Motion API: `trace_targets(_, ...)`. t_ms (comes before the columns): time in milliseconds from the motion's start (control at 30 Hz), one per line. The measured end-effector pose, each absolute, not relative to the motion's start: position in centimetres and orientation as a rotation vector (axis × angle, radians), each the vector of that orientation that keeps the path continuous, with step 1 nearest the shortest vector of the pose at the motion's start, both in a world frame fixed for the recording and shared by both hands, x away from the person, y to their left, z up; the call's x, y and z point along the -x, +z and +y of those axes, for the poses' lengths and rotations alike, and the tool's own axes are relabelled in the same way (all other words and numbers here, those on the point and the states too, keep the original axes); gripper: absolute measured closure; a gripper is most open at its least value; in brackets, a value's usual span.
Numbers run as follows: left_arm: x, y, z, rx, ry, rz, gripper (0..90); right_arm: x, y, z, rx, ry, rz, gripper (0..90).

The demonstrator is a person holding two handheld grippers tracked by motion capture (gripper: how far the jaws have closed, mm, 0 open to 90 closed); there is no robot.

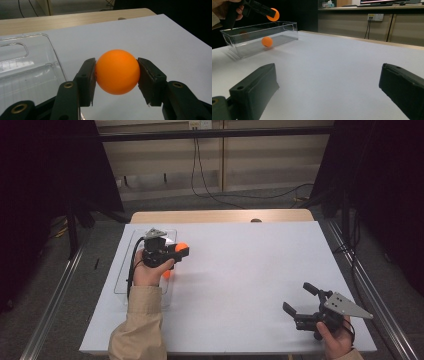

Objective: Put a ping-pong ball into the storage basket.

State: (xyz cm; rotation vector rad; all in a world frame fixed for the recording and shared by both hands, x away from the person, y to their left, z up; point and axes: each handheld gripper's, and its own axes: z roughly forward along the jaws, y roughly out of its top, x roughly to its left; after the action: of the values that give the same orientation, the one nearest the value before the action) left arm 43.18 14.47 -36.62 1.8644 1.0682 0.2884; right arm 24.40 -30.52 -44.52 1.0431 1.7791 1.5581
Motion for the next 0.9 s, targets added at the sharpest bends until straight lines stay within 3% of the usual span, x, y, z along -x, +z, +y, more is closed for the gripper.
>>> trace_targets(900,-43.2,-36.6,16.0,-1.843,0.328,1.107,50.8,-24.4,-44.5,-30.5,-1.045,1.563,1.778,1.1)
